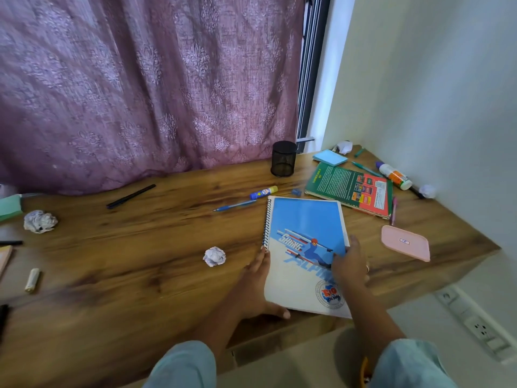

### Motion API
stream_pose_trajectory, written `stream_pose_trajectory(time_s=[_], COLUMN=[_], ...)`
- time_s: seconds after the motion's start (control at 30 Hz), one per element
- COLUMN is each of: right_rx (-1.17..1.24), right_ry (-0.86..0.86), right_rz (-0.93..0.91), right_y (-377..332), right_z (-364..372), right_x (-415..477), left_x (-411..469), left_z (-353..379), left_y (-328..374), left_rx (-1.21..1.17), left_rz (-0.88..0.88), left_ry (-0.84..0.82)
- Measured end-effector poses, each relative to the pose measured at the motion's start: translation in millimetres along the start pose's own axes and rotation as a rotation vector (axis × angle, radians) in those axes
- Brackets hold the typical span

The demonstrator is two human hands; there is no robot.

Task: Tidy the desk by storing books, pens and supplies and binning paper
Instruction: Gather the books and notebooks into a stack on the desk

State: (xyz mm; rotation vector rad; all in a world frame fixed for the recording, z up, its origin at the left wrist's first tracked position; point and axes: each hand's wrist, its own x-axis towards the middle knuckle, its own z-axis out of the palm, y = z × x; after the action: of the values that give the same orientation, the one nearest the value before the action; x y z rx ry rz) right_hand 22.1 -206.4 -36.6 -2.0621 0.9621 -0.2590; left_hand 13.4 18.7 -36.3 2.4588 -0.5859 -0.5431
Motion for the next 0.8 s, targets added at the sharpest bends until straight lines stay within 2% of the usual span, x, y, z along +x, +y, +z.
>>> stream_pose_trajectory(time_s=[0.2,0.4,0.47,0.67,0.73,0.8], right_rx=[-0.363,-0.503,-0.537,-0.539,-0.467,-0.361], right_ry=[-0.176,-0.211,-0.22,-0.225,-0.215,-0.239], right_rz=[-0.247,-0.402,-0.399,-0.454,-0.502,-0.566], right_y=[8,7,5,-12,-25,-41], right_z=[2,0,-2,9,22,36], right_x=[-14,-25,-31,-66,-86,-109], left_x=[2,-2,-1,-9,-21,-43], left_z=[4,9,11,13,8,2], left_y=[-2,0,-1,-6,-14,-27], left_rx=[0.014,0.179,0.242,0.27,0.218,0.144], left_rz=[0.013,0.095,0.134,0.181,0.204,0.203], left_ry=[0.047,0.149,0.172,0.174,0.168,0.24])
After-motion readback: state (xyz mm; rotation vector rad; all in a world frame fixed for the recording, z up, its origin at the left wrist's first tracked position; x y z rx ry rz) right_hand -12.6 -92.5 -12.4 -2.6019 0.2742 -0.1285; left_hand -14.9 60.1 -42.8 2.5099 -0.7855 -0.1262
